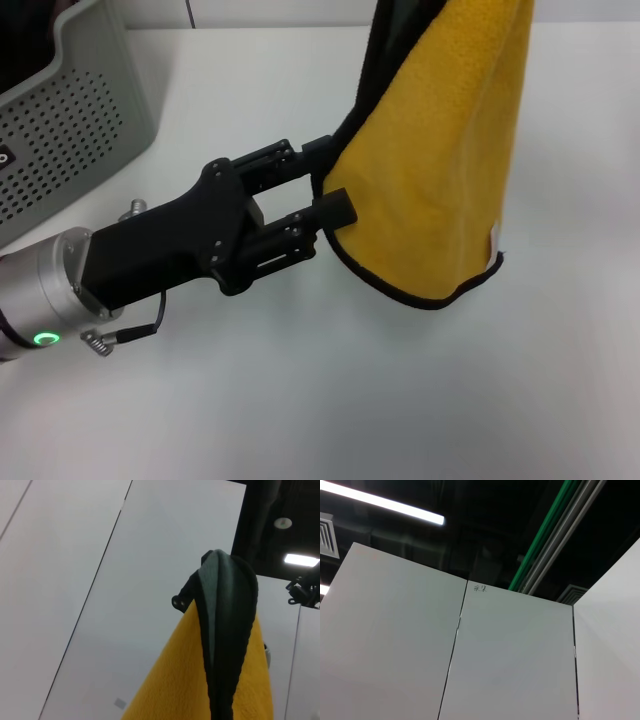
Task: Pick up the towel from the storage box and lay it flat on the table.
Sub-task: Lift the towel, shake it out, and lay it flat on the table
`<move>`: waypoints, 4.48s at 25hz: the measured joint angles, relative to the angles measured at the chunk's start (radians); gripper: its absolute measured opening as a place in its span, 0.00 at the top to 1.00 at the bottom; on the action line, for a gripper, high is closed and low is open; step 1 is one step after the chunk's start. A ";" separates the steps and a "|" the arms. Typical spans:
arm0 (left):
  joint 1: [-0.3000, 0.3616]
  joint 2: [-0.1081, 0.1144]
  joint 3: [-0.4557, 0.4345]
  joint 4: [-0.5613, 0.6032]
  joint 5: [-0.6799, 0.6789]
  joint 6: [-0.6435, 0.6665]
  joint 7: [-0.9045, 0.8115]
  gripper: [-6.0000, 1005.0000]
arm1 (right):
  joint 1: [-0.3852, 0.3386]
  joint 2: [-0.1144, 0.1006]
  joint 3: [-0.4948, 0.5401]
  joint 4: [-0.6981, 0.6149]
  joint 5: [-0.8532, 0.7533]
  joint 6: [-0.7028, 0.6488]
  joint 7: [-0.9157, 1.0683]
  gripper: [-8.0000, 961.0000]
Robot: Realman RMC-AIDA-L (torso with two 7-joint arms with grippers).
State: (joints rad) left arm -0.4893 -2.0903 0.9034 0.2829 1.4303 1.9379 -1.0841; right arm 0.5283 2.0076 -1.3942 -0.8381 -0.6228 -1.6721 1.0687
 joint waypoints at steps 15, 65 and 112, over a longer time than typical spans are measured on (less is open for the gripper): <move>-0.008 0.003 0.006 0.007 0.047 0.003 -0.008 0.42 | 0.004 0.002 0.038 0.012 -0.009 0.031 -0.016 0.98; -0.018 -0.004 0.024 -0.005 0.049 -0.034 -0.020 0.94 | 0.005 0.006 0.047 0.042 -0.023 0.018 -0.016 0.98; 0.045 0.179 -0.143 0.407 0.466 -0.079 -0.550 0.97 | -0.062 0.019 -0.018 0.266 -0.501 0.172 0.286 0.97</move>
State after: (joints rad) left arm -0.4446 -1.9115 0.7607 0.6895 1.8964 1.8592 -1.6336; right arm 0.4659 2.0270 -1.4117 -0.5726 -1.1239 -1.5004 1.3552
